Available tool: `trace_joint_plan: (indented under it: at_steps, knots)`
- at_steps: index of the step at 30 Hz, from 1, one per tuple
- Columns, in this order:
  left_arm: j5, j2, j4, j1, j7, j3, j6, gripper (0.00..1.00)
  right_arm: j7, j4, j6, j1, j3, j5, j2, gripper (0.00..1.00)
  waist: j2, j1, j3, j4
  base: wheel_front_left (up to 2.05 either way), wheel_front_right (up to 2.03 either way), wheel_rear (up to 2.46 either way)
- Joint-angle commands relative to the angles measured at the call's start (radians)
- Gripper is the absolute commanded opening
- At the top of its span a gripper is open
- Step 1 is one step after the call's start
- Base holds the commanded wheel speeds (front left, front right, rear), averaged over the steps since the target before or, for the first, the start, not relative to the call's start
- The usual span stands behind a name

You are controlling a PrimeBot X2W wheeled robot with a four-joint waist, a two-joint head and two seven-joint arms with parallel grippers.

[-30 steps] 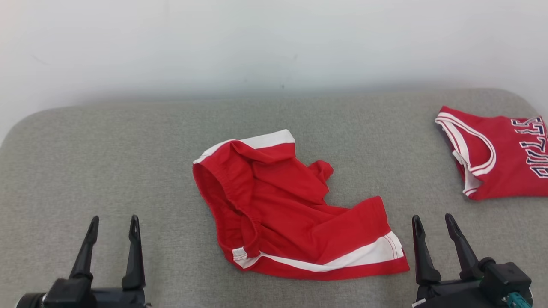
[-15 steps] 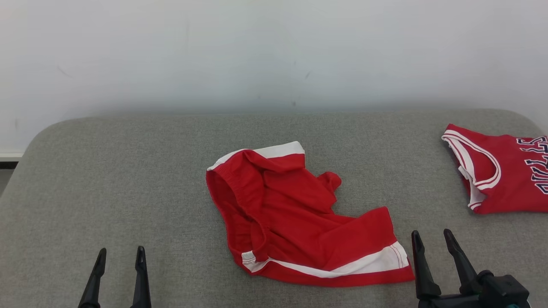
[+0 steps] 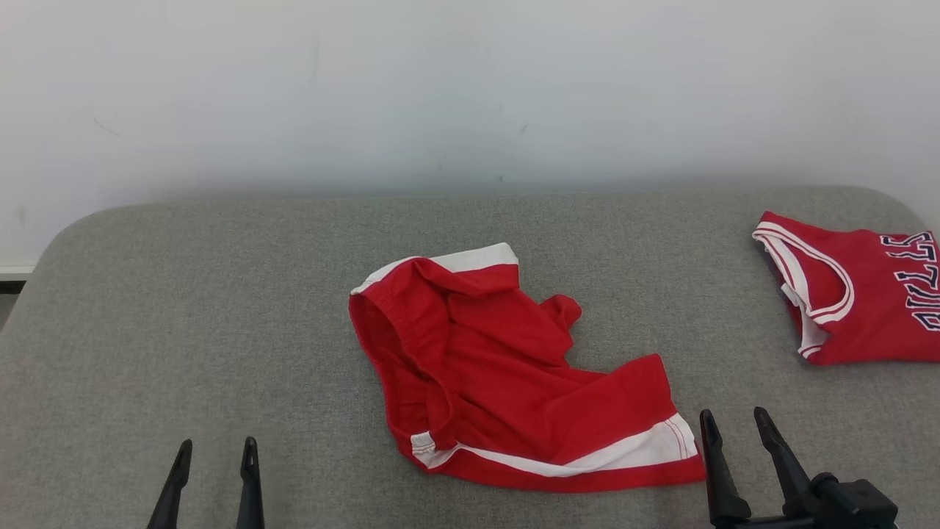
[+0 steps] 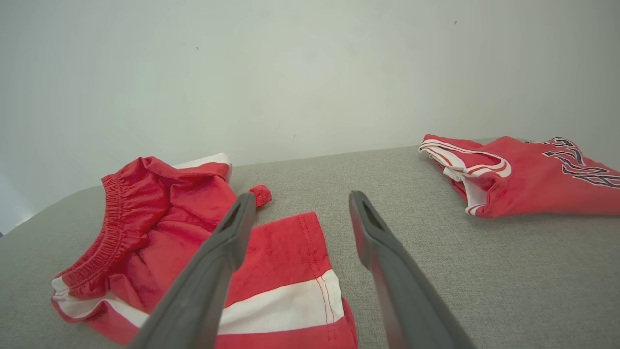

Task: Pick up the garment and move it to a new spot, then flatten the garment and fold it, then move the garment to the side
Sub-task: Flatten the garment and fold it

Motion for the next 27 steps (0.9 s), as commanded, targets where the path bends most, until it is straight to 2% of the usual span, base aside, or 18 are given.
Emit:
trace_joint_plan:
  at_steps: [1,4,11,19,27]
  knots:
    - [0.007,-0.005,0.002,-0.002,-0.003,-0.003,-0.003,1.00,0.000,0.004,-0.003,0.000,0.002,0.005,-0.007,1.00,0.0000,0.0001,0.001,-0.001,0.00,0.00,0.00]
    - [0.015,0.004,0.016,-0.033,-0.003,-0.027,-0.016,1.00,0.000,0.018,-0.003,-0.012,0.004,0.009,-0.018,1.00,0.0000,0.0001,0.005,-0.003,0.00,0.00,0.00]
    - [0.037,0.067,0.107,-0.155,-0.003,-0.197,-0.035,1.00,0.003,0.129,-0.003,-0.072,0.045,0.020,-0.066,1.00,0.0000,0.0001,0.032,-0.019,0.00,0.00,0.00]
    - [-0.036,0.190,0.265,-0.344,-0.003,-0.503,-0.032,1.00,0.009,0.292,-0.003,-0.190,0.131,0.048,-0.098,1.00,0.0000,0.0001,0.098,-0.054,0.00,0.00,0.00]
    - [-0.106,0.269,0.379,-0.475,-0.003,-0.720,-0.032,1.00,0.008,0.432,-0.003,-0.300,0.220,0.082,-0.089,1.00,0.0000,0.0001,0.143,-0.076,0.00,0.00,0.00]
